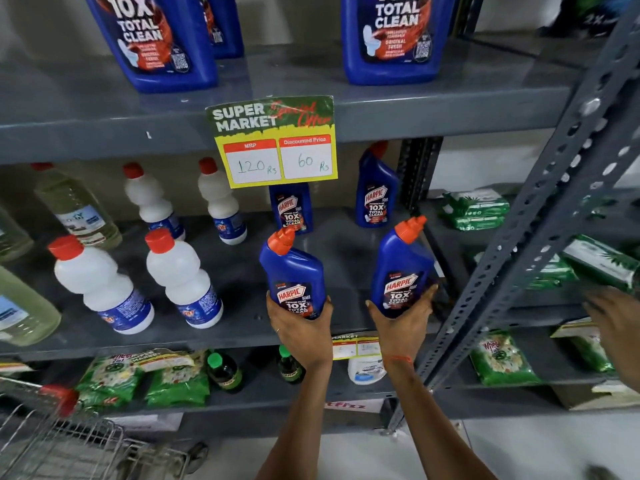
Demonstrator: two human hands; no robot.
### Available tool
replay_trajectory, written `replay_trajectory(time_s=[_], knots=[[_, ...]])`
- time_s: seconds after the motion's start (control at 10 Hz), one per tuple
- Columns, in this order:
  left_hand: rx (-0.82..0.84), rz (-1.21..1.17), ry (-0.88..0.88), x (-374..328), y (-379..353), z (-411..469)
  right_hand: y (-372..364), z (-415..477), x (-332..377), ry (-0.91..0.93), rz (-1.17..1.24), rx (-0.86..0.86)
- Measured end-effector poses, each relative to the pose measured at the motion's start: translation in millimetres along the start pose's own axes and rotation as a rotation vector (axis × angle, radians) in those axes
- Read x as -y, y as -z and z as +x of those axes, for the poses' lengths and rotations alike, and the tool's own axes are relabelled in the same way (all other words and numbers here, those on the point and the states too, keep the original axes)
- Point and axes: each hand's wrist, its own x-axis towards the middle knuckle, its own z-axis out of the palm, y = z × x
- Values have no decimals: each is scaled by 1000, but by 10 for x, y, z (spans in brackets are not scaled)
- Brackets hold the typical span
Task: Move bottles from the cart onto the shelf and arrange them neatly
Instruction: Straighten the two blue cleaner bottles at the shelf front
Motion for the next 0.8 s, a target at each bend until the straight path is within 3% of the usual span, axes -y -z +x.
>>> replay_trajectory(time_s=[0.8], knots=[[95, 63, 35, -88, 113, -62, 97, -63, 107, -46, 18, 44]])
